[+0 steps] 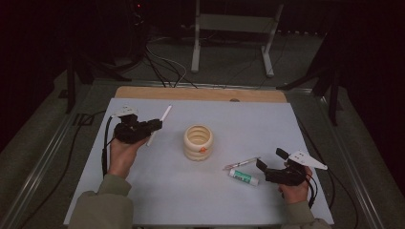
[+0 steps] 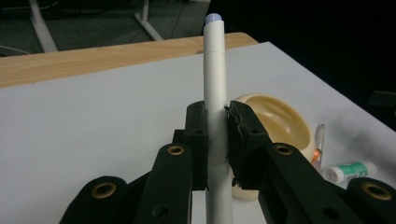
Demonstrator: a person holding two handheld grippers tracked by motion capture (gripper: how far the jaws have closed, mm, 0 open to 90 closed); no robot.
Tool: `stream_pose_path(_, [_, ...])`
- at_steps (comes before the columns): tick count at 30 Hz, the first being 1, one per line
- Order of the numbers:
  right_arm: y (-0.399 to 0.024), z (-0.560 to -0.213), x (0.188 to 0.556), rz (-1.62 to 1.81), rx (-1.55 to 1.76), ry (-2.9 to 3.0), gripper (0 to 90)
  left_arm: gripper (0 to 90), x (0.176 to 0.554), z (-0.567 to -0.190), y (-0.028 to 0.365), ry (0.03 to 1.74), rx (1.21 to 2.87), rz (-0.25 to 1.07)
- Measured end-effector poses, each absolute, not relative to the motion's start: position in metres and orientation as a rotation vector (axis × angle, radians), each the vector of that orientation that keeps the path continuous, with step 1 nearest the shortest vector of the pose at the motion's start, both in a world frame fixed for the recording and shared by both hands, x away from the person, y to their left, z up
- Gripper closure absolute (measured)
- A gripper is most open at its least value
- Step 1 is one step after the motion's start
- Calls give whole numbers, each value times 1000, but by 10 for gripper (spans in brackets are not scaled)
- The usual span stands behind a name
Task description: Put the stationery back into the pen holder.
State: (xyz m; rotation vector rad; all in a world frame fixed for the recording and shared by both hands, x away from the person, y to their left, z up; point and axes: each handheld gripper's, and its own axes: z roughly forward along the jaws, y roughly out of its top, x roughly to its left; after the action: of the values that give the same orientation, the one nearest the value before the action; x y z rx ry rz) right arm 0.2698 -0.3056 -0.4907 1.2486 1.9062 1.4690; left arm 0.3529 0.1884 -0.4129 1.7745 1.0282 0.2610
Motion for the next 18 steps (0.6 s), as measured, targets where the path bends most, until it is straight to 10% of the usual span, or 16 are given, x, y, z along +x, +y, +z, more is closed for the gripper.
stream_pose_path(18, [-305,-491,270,1467,1244,1909,0,794,361,-406,170,981,1748,233])
